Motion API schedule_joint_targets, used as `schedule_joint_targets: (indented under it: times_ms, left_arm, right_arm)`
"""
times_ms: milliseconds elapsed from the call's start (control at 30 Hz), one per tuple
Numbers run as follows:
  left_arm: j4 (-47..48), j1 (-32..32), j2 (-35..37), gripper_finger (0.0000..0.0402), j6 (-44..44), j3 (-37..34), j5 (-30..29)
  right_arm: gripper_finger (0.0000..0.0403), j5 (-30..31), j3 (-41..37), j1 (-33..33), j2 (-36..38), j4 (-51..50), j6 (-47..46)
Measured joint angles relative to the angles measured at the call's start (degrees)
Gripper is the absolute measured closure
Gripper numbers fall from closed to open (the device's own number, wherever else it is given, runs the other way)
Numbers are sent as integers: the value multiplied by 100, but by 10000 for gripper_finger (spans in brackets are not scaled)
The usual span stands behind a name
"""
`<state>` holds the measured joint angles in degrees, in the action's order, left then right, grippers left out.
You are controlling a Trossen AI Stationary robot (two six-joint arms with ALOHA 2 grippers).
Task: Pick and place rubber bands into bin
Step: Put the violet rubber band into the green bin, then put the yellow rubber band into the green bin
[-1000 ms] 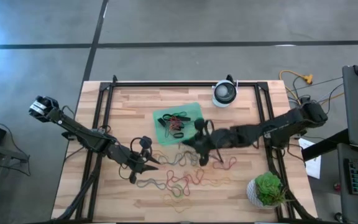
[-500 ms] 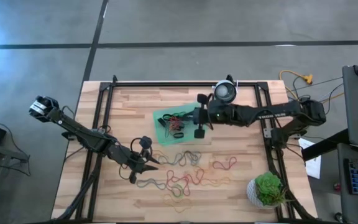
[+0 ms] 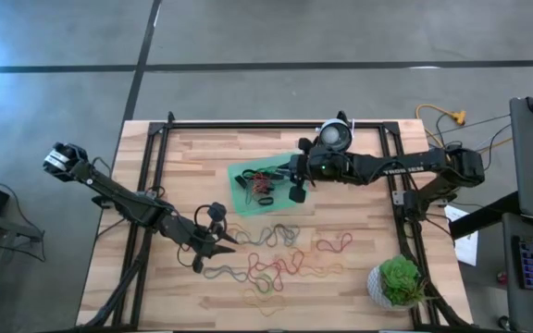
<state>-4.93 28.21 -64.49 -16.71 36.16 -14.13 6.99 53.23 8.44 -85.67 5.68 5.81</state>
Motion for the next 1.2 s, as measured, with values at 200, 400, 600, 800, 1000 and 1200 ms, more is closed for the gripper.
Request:
schedule_joint_targets:
  times_ms: [200, 400, 600, 800, 1000, 1200]
  left_arm:
    - [-2, 0, 0, 311, 2, 0, 0]
    - [77, 0, 0, 311, 161, 0, 2]
    - [919, 0, 0, 311, 1085, -8, 1]
    - [1108, 0, -152, 311, 1794, -166, -351]
    - [962, -105, -702, 311, 1789, -223, -630]
    - [357, -173, -1286, 311, 1493, -203, -629]
  right_arm:
    - [307, 1, 0, 26, -2, -326, -401]
    - [264, 1, 0, 37, -2, -586, -384]
    - [249, -681, 0, -53, -2, -591, 21]
    - [251, -1626, 0, -445, -2, -591, 216]
    - [260, -1760, -52, -1280, -2, -589, 350]
    - [269, -1758, -126, -2105, -7, -577, 568]
